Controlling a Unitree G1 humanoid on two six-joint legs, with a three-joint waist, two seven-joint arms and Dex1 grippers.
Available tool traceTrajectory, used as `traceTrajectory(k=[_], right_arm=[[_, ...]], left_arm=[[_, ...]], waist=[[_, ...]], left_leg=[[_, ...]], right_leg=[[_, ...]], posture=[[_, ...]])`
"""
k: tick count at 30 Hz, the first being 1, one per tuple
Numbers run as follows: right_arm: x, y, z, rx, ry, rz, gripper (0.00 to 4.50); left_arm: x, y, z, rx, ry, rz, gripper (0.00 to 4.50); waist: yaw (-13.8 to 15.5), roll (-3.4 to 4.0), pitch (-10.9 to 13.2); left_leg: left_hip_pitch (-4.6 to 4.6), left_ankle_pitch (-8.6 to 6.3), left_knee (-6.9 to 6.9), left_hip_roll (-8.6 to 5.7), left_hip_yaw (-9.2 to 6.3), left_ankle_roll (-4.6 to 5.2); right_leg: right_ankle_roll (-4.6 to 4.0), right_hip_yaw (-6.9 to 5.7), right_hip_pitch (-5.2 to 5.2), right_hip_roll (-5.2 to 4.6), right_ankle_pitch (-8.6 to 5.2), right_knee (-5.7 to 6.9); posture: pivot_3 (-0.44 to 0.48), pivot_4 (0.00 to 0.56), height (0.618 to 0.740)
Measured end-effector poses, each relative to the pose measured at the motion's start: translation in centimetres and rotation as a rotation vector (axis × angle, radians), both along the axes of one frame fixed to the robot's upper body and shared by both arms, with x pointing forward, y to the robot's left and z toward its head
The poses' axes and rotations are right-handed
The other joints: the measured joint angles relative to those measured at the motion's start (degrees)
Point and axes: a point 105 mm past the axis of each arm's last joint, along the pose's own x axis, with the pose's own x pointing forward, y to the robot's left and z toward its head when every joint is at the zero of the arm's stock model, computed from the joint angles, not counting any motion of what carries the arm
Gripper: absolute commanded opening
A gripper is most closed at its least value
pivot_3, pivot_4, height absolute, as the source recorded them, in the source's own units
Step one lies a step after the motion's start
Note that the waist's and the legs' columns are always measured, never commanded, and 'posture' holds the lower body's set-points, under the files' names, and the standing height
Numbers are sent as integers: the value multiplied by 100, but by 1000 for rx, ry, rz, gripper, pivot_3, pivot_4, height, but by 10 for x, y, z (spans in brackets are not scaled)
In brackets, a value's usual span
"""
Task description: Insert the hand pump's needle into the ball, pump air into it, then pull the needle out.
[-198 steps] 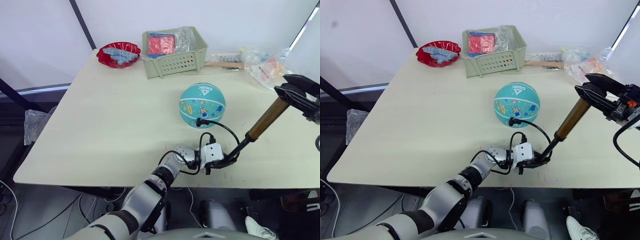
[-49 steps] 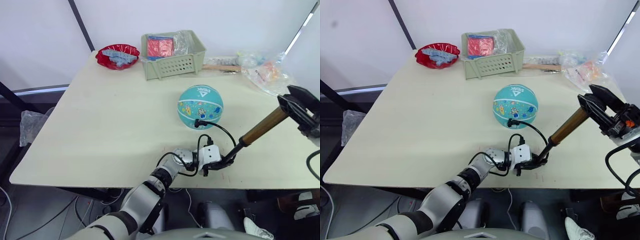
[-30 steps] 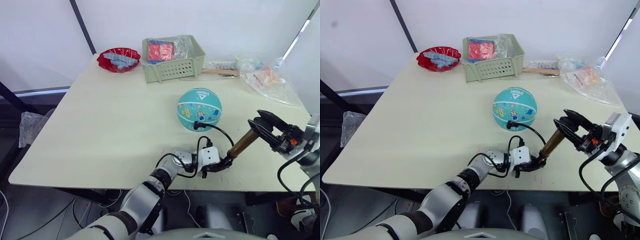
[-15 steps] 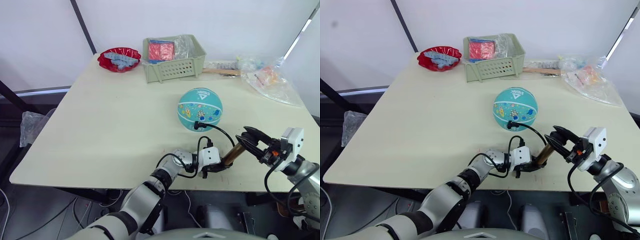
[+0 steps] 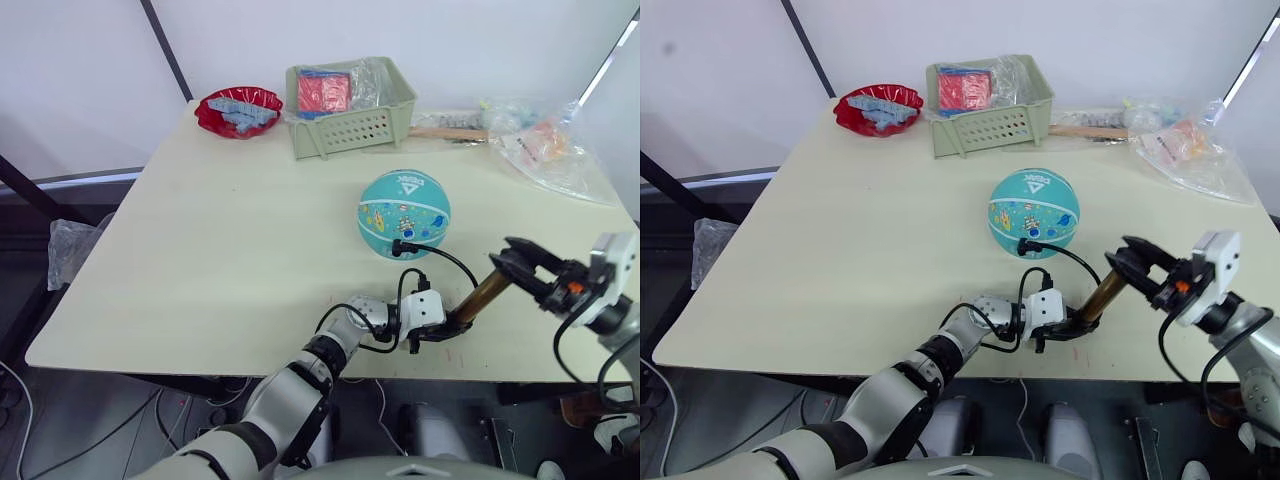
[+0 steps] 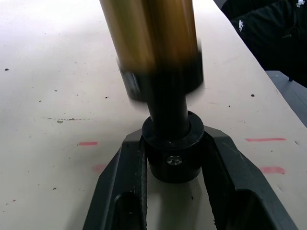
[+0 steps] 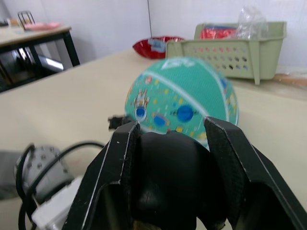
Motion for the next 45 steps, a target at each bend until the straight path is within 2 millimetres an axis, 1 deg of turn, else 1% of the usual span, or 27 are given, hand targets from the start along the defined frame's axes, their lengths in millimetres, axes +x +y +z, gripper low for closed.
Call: traceTrajectory(k=[2,3,7,10,13,15,19,21,22,27,29,30,33,39,45], right_arm=[[0,-2,10,-4,-14,9,1597],[0,-2,12,-5,-18,10,1597],[0,-7,40,-47,-77,30,1597],[0,-6,57,-83,-126,50,1597],[-2,-6,78,-100,-193,68,1597],[-4,-6,85,-100,-220,73,1597],[-6,-6,88,-100,-231,73,1597],[-11,-1,83,-121,-249,80,1597],[-14,2,74,-124,-254,83,1597],[-14,8,56,-152,-242,90,1597],[-12,13,36,-151,-220,99,1597],[-12,15,31,-151,-212,103,1597],[-11,17,19,-157,-195,101,1597],[-11,21,-14,-148,-166,85,1596],[-12,26,-37,-168,-135,80,1596]], left_arm=[[0,0,0,-1,-1,0,1085],[0,0,0,-1,-2,-1,1085],[0,-1,1,-3,-5,-1,1085],[0,-1,1,-4,-6,-1,1085],[1,-1,2,-4,-7,-1,1085],[0,-1,1,-5,-7,-1,1085],[0,-1,2,-4,-7,-2,1085],[-1,-1,1,-2,-6,-4,1085],[-1,0,0,0,-5,-4,1085],[0,1,-1,4,-6,-3,1085],[0,2,-2,9,-5,-3,1085],[0,2,-2,9,-5,-3,1085],[0,2,-2,9,-6,-2,1085],[0,3,-2,11,-5,-2,1085],[-1,2,-2,11,-5,-4,1085]], waist=[[0,-10,18],[0,-11,21],[-1,-10,52],[-1,-8,58],[0,-17,64],[4,-22,66],[3,-23,67],[17,-29,64],[18,-33,63],[3,-38,61],[-2,-56,50],[-3,-54,49],[-5,-56,48],[-6,-59,44],[-6,-57,42]], left_leg=[[-1,0,0,-1,0,0],[-1,0,0,-1,0,0],[-2,0,3,-6,1,0],[-4,0,3,-11,3,0],[-7,0,3,-11,3,1],[-8,0,3,-12,1,1],[-14,0,4,-12,2,1],[-14,0,3,-12,-7,1],[-12,0,4,-11,-9,1],[-2,0,5,-12,-5,0],[2,0,2,-8,-8,0],[3,0,3,-8,-8,0],[4,0,3,-8,-6,0],[9,0,2,-7,-8,0],[11,0,2,-7,-8,0]], right_leg=[[1,0,0,-1,0,0],[2,0,0,-1,-1,0],[7,0,0,-6,1,0],[11,2,-1,-10,0,0],[13,1,-2,-10,0,0],[13,0,-2,-10,0,0],[13,1,-3,-12,0,0],[13,-5,-2,-11,0,0],[13,-8,-2,-10,-1,-1],[15,-3,4,-11,-1,0],[13,-5,6,-4,-2,1],[14,-4,6,-5,-2,2],[13,-3,7,-6,-1,2],[13,-4,11,-4,-1,2],[13,-4,13,-5,-2,2]], posture=[[0,150,740],[0,150,740],[0,150,740],[0,150,740],[0,150,740],[0,150,740],[0,150,740],[0,150,740],[0,150,740],[0,150,740],[0,150,740],[0,150,740],[0,150,740],[0,150,740],[0,150,740]])
